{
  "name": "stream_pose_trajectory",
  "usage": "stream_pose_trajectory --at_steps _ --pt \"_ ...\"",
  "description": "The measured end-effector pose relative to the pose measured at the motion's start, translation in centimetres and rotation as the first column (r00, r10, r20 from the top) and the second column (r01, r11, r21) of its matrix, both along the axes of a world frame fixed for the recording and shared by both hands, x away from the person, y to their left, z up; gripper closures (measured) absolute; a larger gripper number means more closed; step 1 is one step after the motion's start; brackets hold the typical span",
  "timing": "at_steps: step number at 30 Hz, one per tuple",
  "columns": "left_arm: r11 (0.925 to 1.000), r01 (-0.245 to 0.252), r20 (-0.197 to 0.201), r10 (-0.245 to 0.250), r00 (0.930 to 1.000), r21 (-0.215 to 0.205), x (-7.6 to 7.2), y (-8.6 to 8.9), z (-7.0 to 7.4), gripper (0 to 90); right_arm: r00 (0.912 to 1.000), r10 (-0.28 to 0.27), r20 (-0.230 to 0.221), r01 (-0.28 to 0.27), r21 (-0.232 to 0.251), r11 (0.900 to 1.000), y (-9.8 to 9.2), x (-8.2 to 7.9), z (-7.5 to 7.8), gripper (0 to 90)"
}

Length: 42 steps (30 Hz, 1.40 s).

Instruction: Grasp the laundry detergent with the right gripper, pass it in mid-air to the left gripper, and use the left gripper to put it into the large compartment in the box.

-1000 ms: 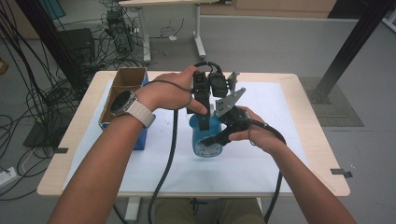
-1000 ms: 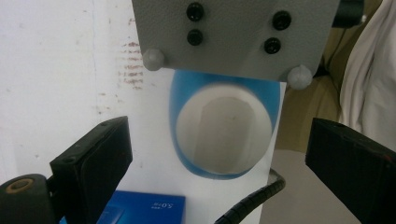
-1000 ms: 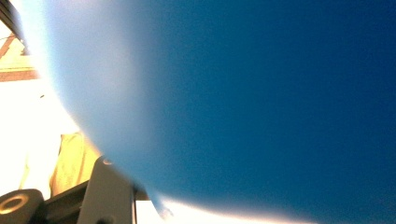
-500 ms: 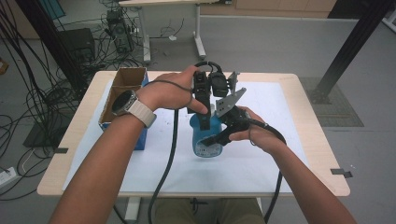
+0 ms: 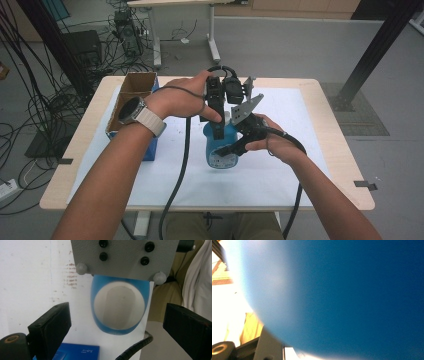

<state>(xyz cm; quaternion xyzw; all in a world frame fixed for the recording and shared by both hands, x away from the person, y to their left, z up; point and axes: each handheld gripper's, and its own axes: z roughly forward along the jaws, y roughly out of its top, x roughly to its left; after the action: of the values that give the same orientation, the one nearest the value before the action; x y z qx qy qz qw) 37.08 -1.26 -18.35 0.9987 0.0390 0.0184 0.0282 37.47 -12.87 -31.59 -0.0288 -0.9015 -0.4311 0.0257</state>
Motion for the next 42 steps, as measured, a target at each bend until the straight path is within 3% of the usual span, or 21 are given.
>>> stream_pose_trajectory --at_steps 42 --pt "1.0 0.006 0.0 -0.006 1.0 -0.005 -0.06 0.19 -0.07 8.8 1.0 -0.003 0.001 0.003 0.015 1.0 -0.03 0.18 0.11 43.7"
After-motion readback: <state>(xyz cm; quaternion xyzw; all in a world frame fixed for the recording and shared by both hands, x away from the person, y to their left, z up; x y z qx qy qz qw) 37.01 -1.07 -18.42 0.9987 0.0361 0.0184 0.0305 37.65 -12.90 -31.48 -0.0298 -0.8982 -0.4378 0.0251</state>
